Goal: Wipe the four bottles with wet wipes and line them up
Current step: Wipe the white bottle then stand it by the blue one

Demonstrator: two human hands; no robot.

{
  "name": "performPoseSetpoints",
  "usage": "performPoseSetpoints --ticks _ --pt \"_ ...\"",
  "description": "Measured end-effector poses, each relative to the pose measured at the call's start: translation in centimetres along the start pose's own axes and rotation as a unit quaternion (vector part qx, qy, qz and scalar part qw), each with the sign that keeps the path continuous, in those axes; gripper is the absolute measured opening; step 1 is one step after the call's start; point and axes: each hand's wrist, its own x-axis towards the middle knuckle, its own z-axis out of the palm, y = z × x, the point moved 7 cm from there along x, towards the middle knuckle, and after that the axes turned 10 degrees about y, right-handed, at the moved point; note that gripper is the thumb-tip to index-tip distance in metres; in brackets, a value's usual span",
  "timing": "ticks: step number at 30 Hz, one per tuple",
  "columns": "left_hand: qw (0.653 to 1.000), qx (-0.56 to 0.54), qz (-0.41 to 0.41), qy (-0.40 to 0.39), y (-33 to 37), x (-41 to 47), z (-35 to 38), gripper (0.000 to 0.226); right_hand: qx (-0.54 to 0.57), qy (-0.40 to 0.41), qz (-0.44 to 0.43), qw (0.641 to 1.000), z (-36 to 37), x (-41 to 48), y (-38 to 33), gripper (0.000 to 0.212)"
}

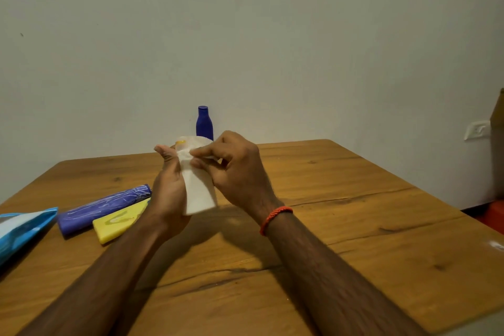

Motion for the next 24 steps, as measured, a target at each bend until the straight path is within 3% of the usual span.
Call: performPoseSetpoints --ticks 5,9,16,18,19,24 --pt "0.999 0.016 0.013 -0.045 -0.4 -0.6 1.1 0.038 0.007 0.077 0.071 0.994 -1.5 0.1 1.4 0.018" --pt "0.998 0.018 0.042 -0.038 0.3 -0.7 0.8 0.034 0.025 0.073 0.055 0.996 -0.5 -0.3 -0.1 0.022" --pt "0.997 -0.059 0.009 -0.043 0.5 -1.7 1.2 0.089 -0.018 -0.025 -0.091 0.995 1.1 -0.8 -2.0 0.020" --pt "0.995 -0.050 -0.004 -0.087 0.5 -1.6 1.4 0.118 -0.021 0.000 -0.041 0.999 0.2 -0.2 -0.7 0.020" --pt "0.992 -0.056 -0.009 -0.108 0.6 -1.5 1.6 0.122 -0.013 0.022 0.008 1.000 -0.3 0.0 0.3 0.020" --pt "0.965 -0.143 -0.091 -0.199 0.3 -2.0 2.5 0.113 0.068 0.039 0.177 0.981 -1.1 -0.3 3.8 0.013"
